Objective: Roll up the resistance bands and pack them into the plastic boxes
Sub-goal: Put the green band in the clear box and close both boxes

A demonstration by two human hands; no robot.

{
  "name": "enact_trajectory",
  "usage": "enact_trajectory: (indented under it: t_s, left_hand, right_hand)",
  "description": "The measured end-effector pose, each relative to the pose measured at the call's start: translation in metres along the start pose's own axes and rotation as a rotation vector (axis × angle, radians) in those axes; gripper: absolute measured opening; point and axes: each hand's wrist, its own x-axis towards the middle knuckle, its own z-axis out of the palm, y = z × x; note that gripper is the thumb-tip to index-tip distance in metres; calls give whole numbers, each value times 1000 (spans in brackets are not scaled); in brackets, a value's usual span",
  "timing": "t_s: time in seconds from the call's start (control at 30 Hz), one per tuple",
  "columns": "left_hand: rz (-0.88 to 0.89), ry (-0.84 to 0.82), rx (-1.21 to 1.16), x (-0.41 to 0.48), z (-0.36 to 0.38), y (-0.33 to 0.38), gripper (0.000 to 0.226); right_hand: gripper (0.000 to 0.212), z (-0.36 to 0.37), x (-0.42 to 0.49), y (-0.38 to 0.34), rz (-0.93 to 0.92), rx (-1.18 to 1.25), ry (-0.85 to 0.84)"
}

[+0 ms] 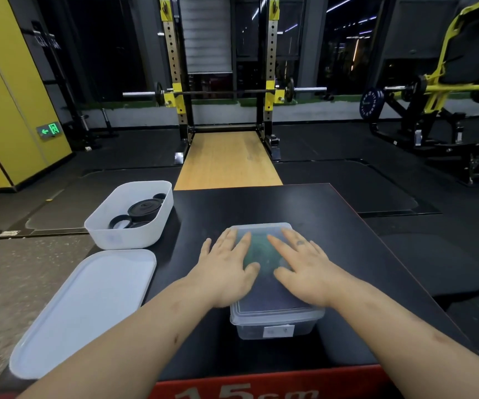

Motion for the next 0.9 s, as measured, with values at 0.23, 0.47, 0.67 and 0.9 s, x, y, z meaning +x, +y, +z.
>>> enact_trajectory:
  t_s: [0.23,0.47,0.67,0.9]
  left_hand:
    - [5,-18,25,-33,12,-1,108]
    - [2,-7,37,-33,14,0,114]
    - [39,-27,63,-47,13,-4,112]
    - [51,-16,45,-58,19,-7,115]
  right_hand:
    - [97,18,-38,4,9,-19,50]
    - [99,18,-40,2,3,-23,52]
    - [99,16,-51,3,24,32,60]
    - [100,18,-61,2,51,-29,26]
